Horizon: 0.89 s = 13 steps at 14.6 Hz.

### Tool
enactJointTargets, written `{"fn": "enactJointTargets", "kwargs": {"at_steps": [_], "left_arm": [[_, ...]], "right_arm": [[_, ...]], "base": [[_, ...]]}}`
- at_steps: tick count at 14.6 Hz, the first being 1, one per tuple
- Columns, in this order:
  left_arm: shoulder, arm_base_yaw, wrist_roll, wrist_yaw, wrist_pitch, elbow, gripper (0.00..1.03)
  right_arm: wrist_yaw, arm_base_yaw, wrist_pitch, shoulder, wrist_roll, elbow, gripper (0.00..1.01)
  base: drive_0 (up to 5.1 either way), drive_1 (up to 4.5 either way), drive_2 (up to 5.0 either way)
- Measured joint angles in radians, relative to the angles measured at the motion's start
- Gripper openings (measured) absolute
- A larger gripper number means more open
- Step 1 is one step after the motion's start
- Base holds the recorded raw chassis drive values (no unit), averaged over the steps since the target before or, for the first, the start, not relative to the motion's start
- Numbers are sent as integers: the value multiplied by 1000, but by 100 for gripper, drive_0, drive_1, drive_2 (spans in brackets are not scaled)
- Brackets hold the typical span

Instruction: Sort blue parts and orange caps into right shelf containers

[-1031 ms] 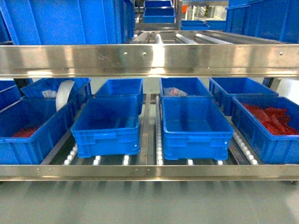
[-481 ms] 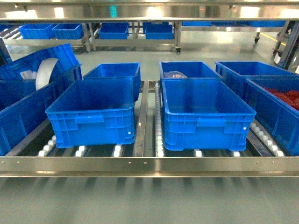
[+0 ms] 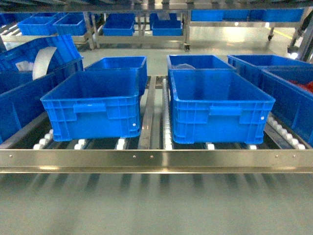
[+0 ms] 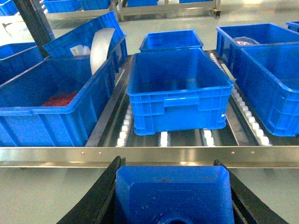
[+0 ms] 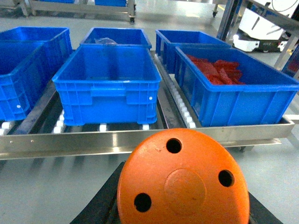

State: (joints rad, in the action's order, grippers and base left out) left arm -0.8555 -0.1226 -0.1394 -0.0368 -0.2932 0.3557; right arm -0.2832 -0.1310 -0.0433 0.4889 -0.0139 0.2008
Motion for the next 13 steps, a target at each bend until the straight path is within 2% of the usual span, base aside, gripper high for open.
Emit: {"fn": "enactJointTargets", "kwargs": {"at_steps": [13], "left_arm": [[-1,0,0,0,1,-1,44]], "right_arm": [[0,0,1,0,0,0,43]], "base": [[0,0,0]]}}
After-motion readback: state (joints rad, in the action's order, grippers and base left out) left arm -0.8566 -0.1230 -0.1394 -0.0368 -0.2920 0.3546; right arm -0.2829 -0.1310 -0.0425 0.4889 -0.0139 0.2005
